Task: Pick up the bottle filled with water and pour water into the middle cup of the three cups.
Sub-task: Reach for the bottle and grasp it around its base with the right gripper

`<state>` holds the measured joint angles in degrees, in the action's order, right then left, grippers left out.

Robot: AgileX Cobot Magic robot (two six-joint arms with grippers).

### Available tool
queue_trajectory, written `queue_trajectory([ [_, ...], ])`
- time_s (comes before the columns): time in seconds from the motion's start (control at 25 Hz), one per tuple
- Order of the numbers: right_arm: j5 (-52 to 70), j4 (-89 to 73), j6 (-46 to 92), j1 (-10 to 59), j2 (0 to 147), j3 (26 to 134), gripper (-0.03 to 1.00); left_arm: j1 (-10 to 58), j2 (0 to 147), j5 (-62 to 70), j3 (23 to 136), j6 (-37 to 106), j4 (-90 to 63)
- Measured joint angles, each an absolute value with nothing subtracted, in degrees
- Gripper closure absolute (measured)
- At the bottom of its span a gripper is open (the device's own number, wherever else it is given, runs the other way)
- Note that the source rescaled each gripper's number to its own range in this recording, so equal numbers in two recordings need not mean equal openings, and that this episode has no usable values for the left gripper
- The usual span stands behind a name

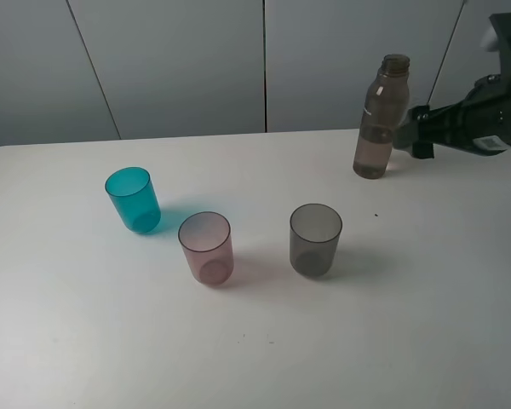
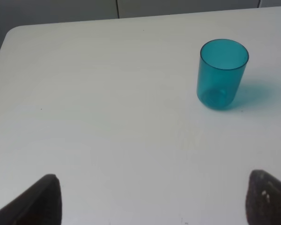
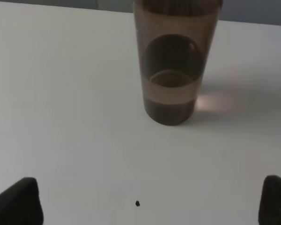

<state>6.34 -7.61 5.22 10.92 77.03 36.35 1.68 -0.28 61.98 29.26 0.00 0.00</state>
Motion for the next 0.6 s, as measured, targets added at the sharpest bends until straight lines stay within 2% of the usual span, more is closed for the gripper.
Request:
queue_trajectory([
  [0.2, -6.0, -7.8, 5.2, 10.9, 81.5, 32.0, -0.03, 1.7, -0.3, 62.0, 29.3, 0.0, 0.0],
  [0.6, -23.1, -4.3, 5.2, 10.9, 94.4, 31.6, -0.03, 1.7, -0.3, 62.0, 29.3, 0.0, 0.0],
])
